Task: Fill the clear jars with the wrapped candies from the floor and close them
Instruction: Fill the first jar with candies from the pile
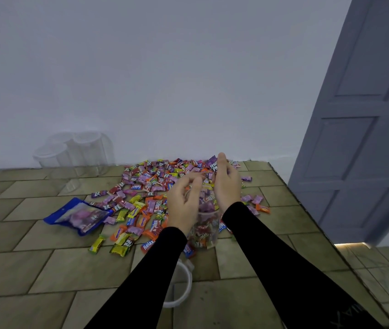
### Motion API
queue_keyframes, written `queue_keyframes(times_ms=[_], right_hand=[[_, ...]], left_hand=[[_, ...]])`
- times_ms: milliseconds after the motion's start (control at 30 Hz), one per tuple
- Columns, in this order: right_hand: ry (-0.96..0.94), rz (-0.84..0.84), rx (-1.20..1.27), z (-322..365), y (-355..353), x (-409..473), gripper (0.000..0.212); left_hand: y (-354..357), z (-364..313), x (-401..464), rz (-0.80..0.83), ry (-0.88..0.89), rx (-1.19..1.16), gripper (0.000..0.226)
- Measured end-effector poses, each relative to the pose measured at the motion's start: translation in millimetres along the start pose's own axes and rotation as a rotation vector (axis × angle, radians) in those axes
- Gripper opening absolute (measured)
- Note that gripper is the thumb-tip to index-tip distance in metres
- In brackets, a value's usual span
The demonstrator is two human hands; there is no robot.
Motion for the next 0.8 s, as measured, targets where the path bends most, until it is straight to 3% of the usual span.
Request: queue_keyframes(times_ms=[100,233,367,800], right_hand=[[-0.003,0.023,-0.009,-0.7,2.3,-1.0,0.052],[0.053,0.055,0.049,-5.4,3.6,-2.6,0.045],[0.094,0.133,0.01,-1.5,6.3,-7.6,0.049],[-0.045,0.262,-0.058,1.5,14.3,-15.6,0.042]], left_hand=[[-1.5,14.9,-5.3,-0.002,-0.098,-0.103,0.037],[23.3,45.4,-20.8,0.205,-0.381,-0.27,0.062],[29.5,56.0,-27.5,0.166,-0.498,-0.35,0.083],[33.4,70.2,-21.7,0.027,-0.591,-0.473,0.059]])
Point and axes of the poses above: each hand's wrist, its own x-axis towards the middle knuckle, its own y-axis out of the palm, z = x × y, the point moved 8 cm from there along x, towards the middle knuckle, and after that the axes turned 15 degrees about x, right-handed, at the moved point
